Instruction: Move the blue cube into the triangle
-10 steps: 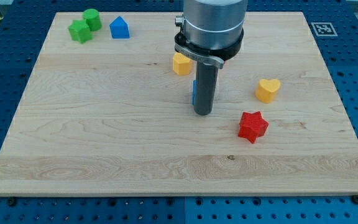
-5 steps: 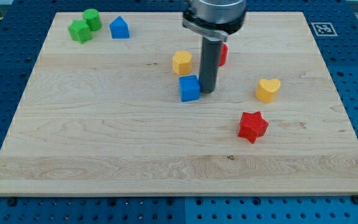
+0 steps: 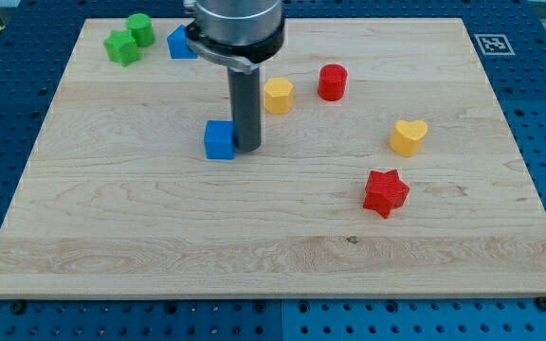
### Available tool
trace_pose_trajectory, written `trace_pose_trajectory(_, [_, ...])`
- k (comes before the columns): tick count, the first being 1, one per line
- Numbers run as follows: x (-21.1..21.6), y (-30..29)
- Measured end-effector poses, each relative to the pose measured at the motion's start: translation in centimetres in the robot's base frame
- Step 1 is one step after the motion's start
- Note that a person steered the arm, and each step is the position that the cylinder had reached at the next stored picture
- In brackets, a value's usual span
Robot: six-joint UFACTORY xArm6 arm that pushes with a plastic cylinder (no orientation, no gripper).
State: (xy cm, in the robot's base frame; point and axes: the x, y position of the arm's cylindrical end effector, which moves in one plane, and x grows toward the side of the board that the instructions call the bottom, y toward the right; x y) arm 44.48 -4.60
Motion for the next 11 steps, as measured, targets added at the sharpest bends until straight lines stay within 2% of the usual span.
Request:
trace_pose_trajectory(3, [2.2,-6.2])
trace_pose_trajectory(5, [2.2,-9.3])
trace_pose_trajectory(7, [0.3,-9.5])
trace_pose_trajectory(9, [-0.8,-13.3])
trace_pose_trajectory(11, [-1.7,-14.3])
